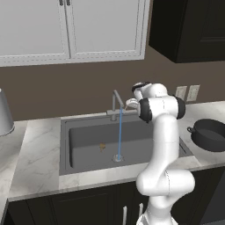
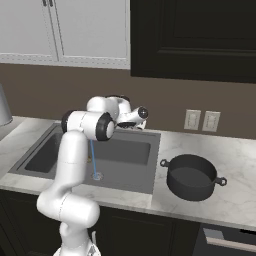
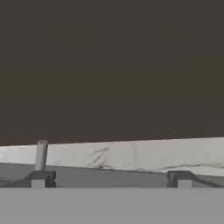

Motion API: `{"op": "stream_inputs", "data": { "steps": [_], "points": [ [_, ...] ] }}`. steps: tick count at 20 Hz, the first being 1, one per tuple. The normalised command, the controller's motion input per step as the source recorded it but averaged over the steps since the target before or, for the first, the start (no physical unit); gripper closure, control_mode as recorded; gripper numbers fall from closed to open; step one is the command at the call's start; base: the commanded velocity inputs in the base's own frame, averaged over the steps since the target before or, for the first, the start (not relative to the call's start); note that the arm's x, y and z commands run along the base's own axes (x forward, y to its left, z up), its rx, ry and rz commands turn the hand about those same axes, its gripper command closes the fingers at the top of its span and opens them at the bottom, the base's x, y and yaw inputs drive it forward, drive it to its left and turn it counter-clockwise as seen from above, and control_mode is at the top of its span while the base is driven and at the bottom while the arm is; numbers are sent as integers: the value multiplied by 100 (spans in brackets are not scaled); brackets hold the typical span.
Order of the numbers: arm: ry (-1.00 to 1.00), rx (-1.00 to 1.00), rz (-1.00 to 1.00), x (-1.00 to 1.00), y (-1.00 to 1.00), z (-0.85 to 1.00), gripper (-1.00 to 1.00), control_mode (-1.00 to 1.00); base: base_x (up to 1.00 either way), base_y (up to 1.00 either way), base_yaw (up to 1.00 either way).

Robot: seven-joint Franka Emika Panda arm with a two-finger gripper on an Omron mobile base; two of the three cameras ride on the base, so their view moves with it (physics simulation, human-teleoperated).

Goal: Dump the garlic from the pot into the sink. Then turn on the water and wash the garlic. Then turn off the water and put the garlic back in the pot.

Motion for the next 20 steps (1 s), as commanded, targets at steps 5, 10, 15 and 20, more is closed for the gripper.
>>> {"op": "stream_inputs", "data": {
  "steps": [5,10,15,20],
  "points": [
    [0,0,0,7,31,-20,-100,-100,0,0,0],
    [0,0,0,8,63,-1,-100,-100,0,0,0],
    [-4,0,0,21,77,5,-100,-100,0,0,0],
    [-6,0,0,32,80,14,-100,-100,0,0,0]
  ]
}}
